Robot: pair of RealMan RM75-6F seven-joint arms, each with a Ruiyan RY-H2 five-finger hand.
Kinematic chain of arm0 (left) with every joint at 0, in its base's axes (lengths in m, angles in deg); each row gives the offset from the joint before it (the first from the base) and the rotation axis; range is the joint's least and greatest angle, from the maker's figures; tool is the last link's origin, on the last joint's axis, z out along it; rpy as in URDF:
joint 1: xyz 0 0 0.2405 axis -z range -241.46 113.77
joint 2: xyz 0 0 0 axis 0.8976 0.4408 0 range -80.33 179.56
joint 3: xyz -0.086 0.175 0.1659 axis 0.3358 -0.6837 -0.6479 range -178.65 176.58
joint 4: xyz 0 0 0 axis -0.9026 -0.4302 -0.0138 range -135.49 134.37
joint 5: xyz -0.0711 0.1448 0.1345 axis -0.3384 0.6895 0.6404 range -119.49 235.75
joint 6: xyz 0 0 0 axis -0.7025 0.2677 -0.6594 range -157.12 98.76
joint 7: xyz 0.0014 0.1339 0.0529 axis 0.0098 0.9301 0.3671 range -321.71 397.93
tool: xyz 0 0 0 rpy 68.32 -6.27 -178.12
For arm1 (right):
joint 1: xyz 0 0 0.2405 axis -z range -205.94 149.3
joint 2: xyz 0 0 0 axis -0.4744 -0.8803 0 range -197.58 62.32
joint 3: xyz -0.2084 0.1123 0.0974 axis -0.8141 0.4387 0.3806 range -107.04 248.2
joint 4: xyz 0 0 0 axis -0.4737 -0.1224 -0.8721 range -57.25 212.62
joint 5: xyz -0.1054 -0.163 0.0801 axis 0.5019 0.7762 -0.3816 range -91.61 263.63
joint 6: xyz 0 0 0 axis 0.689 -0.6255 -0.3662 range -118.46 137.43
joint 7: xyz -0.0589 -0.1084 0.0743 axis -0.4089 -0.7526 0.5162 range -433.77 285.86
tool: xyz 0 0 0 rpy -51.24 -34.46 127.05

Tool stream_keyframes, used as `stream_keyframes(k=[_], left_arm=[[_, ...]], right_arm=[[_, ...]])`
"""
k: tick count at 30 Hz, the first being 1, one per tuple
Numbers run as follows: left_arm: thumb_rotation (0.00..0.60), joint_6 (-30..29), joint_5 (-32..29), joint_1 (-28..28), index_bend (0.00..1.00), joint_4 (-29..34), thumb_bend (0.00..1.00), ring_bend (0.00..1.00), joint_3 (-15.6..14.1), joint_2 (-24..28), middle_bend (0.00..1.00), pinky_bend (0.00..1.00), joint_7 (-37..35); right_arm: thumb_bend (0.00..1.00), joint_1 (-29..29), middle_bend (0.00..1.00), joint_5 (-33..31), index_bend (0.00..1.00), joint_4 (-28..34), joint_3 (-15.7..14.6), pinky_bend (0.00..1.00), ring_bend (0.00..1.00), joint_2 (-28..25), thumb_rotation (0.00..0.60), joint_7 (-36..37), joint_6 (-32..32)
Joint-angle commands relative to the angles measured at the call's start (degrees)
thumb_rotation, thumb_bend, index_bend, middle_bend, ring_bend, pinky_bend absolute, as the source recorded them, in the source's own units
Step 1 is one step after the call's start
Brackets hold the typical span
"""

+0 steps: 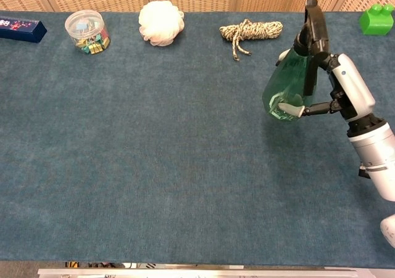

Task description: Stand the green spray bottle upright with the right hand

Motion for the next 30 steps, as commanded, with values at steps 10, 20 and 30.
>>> stream_keyframes(k=[10,20,30], left_arm=[[0.6,0.2,0.0,0.0,0.27,0.1,0.0,0.01,0.0,0.2,0.08,0.0,-0.3],[0.6,0.4,-0.1,0.0,0.27,0.0,0.0,0.01,-0.1,0.2,0.08,0.0,-0.3],[0.6,0.4,-0.1,0.0,0.27,0.1,0.0,0.01,0.0,0.4,0.08,0.0,-0.6]], right_arm=[[0.13,1.5,0.51,-2.9,0.4,-2.3,1.3,0.18,0.38,2.8,0.6,7.9,1.2],[0.12,2.5,0.5,-4.7,0.4,-5.1,2.0,0.2,0.38,4.6,0.6,12.8,3.6],[0.11,3.0,0.5,-5.8,0.4,-7.2,2.2,0.21,0.38,5.5,0.6,15.7,6.0]])
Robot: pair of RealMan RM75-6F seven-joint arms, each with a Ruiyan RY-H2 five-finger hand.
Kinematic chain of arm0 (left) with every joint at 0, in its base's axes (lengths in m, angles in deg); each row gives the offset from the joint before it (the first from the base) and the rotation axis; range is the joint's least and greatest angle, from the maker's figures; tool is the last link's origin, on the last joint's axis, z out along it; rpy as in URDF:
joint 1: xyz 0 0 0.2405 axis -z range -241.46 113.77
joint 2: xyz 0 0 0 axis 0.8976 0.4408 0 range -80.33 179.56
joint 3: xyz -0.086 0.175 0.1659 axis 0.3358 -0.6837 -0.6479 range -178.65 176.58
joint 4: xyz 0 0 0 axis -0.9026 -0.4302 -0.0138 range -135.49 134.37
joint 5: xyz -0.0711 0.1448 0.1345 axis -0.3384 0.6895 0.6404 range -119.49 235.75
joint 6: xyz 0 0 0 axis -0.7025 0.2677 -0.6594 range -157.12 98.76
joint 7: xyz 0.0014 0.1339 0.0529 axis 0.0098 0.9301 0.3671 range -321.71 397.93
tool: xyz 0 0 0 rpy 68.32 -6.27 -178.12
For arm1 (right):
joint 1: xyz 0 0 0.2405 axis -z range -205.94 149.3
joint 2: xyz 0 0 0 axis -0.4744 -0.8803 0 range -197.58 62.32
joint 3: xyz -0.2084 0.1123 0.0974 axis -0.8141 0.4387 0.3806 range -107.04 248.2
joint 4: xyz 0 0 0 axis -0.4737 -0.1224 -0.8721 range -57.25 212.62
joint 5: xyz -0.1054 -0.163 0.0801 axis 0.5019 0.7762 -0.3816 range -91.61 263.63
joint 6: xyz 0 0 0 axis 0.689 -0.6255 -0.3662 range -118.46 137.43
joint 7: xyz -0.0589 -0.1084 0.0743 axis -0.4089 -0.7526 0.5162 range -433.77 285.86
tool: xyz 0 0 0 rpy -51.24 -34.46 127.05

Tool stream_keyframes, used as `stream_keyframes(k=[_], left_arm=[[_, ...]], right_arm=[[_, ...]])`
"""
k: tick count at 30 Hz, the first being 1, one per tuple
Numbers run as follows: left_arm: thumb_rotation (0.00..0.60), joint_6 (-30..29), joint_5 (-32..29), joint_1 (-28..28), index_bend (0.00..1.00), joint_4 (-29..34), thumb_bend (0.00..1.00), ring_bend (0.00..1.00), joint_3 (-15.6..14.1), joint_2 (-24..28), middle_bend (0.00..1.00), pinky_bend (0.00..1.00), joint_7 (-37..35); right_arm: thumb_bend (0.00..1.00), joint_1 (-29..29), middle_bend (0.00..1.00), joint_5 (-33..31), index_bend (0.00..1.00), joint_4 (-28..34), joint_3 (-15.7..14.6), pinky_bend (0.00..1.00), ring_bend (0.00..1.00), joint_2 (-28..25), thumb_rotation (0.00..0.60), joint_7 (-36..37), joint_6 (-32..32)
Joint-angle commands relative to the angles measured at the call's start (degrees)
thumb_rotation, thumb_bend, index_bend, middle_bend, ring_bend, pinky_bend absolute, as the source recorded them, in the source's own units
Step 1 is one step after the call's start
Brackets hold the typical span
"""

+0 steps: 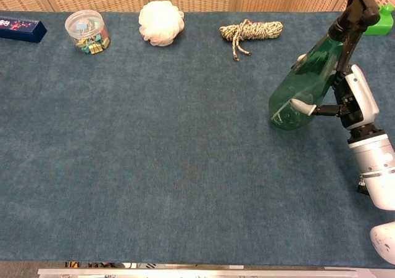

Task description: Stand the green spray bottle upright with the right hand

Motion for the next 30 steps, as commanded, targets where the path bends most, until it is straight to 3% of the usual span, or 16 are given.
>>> stream_keyframes(k=[1,18,30], left_arm=[[0.6,0.0,0.0,0.0,0.27,0.0,0.0,0.01,0.0,0.0,0.08,0.0,0.0],[0.6,0.1,-0.1,0.0,0.27,0.1,0.0,0.01,0.0,0.0,0.08,0.0,0.2],[0.6,0.3,-0.3,0.1,0.27,0.1,0.0,0.01,0.0,0.0,0.08,0.0,0.5]], right_arm=[[0.1,0.1,0.5,-0.2,0.4,-0.5,0.1,0.21,0.38,0.2,0.6,0.5,0.2],[0.03,0.8,0.43,-0.9,0.4,-4.8,0.2,0.21,0.33,1.3,0.6,4.3,1.4],[0.0,1.0,0.35,-0.9,0.28,-6.8,-0.3,0.21,0.25,1.2,0.6,4.6,2.9]])
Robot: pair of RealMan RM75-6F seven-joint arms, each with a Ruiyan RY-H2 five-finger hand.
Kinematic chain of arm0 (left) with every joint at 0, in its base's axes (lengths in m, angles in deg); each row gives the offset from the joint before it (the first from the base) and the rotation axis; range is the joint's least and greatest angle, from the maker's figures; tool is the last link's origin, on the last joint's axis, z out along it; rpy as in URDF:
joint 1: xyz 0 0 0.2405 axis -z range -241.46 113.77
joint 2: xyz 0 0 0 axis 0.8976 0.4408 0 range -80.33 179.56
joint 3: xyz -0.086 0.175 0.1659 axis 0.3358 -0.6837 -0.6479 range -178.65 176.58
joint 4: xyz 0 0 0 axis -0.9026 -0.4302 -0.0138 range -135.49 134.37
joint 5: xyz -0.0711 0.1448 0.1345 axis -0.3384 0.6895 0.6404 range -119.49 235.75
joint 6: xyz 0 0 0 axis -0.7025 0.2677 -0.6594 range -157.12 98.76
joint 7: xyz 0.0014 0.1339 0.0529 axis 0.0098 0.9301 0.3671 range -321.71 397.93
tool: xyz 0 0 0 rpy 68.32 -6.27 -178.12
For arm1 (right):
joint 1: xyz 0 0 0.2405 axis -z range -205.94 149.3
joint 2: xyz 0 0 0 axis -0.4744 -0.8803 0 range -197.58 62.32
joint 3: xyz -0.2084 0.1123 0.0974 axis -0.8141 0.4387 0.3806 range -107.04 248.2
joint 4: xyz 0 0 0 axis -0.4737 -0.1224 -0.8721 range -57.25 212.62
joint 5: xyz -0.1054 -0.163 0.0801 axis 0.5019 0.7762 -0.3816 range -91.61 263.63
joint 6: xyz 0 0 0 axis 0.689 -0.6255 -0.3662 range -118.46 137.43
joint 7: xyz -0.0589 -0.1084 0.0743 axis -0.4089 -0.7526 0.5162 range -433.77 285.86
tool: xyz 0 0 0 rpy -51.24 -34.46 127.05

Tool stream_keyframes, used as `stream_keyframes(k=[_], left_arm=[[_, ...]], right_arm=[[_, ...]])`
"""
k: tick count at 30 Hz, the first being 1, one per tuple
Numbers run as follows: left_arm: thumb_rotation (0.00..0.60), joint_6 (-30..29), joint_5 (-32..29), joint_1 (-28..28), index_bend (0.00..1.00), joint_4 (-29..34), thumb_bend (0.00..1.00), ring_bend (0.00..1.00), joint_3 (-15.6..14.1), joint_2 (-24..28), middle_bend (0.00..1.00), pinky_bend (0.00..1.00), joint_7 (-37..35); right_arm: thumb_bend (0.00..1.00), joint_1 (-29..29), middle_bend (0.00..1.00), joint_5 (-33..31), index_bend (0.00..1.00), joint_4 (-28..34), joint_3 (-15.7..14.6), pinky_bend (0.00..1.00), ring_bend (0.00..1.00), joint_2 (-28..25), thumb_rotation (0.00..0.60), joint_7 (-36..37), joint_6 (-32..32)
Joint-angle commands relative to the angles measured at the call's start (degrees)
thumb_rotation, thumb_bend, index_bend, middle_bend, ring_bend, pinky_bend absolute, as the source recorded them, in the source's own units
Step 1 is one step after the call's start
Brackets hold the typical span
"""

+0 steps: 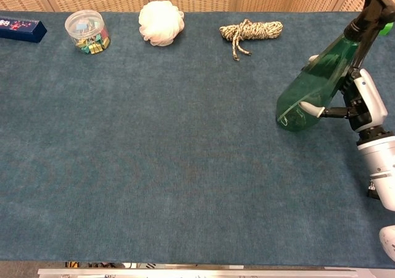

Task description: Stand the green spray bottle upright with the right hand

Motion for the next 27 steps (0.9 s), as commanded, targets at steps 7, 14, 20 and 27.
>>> stream_keyframes(k=[7,14,20,27], left_arm=[[0.6,0.0,-0.1,0.0,0.27,0.1,0.0,0.01,0.0,0.0,0.08,0.0,0.0],[0.6,0.0,-0.1,0.0,0.27,0.0,0.0,0.01,0.0,0.0,0.08,0.0,0.0],[0.6,-0.2,-0.1,-0.1,0.27,0.1,0.0,0.01,0.1,0.1,0.08,0.0,0.0],[0.6,-0.2,0.2,-0.1,0.27,0.1,0.0,0.01,0.0,0.0,0.08,0.0,0.2]], right_arm=[[0.0,-0.1,0.26,0.5,0.12,-0.5,-0.7,0.21,0.19,-0.2,0.6,-1.1,0.1],[0.0,-0.1,0.19,0.9,0.04,-0.4,-1.1,0.17,0.13,-0.6,0.6,-1.9,-0.1],[0.0,0.2,0.16,1.1,0.03,-0.1,-1.2,0.15,0.11,-1.1,0.6,-2.6,-2.4],[0.0,-0.3,0.15,1.2,0.03,2.1,-0.1,0.14,0.11,-3.3,0.6,-4.3,-8.8]])
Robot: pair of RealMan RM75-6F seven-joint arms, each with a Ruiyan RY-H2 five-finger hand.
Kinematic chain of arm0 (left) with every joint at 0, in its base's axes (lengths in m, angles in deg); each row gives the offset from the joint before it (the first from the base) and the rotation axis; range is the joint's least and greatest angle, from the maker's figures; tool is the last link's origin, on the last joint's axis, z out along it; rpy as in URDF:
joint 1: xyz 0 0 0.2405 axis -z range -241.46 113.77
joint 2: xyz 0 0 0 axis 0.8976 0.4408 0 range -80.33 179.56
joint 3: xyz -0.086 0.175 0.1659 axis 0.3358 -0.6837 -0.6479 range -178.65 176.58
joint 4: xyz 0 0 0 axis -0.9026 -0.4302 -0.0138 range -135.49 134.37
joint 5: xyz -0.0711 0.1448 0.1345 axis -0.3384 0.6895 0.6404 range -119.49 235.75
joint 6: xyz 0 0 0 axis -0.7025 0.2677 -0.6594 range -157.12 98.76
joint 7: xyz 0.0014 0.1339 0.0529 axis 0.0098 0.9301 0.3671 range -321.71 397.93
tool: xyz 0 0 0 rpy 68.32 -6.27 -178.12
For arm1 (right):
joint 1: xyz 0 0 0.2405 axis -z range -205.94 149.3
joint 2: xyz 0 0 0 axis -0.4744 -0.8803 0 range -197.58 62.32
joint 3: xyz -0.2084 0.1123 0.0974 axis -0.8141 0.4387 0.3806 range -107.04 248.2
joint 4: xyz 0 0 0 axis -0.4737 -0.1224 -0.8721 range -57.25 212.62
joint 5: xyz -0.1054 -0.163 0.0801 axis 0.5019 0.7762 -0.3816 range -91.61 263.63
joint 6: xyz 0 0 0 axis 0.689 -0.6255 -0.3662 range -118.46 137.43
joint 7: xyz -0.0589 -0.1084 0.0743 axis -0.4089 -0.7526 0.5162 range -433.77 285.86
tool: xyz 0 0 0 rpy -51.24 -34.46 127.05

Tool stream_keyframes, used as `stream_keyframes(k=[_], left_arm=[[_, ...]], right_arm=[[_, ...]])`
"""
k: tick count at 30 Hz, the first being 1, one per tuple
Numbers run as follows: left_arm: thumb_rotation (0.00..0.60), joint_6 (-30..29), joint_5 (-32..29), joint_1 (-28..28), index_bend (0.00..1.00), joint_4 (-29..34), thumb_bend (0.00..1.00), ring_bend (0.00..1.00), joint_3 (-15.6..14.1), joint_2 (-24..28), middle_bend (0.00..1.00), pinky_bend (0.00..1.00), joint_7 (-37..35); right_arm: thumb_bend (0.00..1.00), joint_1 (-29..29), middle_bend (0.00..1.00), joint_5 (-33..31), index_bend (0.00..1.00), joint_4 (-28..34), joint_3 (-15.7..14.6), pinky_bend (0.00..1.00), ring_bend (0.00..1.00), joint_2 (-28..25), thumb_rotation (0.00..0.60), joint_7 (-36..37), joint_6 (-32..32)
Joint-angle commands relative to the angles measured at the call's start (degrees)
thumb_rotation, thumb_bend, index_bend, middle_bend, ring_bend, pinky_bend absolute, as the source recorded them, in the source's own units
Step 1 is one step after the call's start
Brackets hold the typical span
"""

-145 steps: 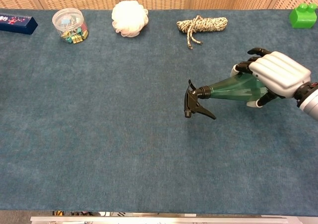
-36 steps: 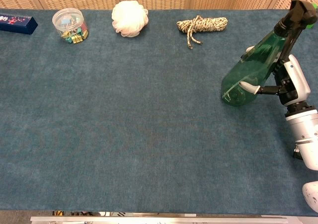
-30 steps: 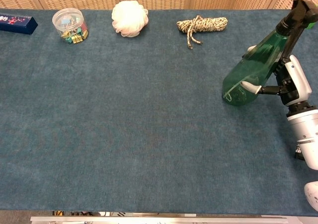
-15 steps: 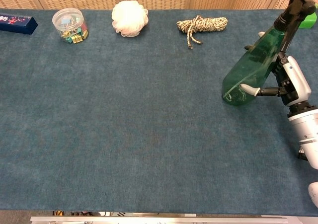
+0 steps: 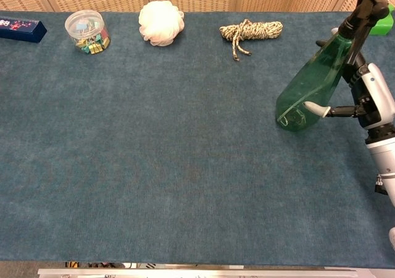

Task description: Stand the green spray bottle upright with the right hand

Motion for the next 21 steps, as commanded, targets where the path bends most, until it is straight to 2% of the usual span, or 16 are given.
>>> stream_keyframes(k=[1,9,15,21], left_arm=[[0.6,0.0,0.0,0.0,0.27,0.0,0.0,0.01,0.0,-0.1,0.08,0.0,0.2],[0.6,-0.1,0.1,0.0,0.27,0.1,0.0,0.01,-0.1,-0.1,0.08,0.0,0.5],[0.6,0.0,0.1,0.1,0.27,0.1,0.0,0.01,-0.2,-0.2,0.08,0.0,0.9],[0.6,0.1,-0.1,0.1,0.27,0.1,0.0,0.01,-0.2,-0.4,0.08,0.0,1.4]], right_arm=[[0.0,-0.4,0.15,0.0,0.03,1.9,0.9,0.14,0.11,-1.6,0.6,-1.9,-3.3],[0.0,-0.2,0.15,1.1,0.03,8.0,1.4,0.14,0.11,-6.1,0.6,-9.8,-10.7],[0.0,0.2,0.15,1.9,0.03,15.6,2.2,0.14,0.11,-11.4,0.6,-17.5,-15.4],[0.0,0.9,0.15,1.9,0.03,21.9,3.7,0.14,0.11,-15.2,0.6,-21.6,-18.2]])
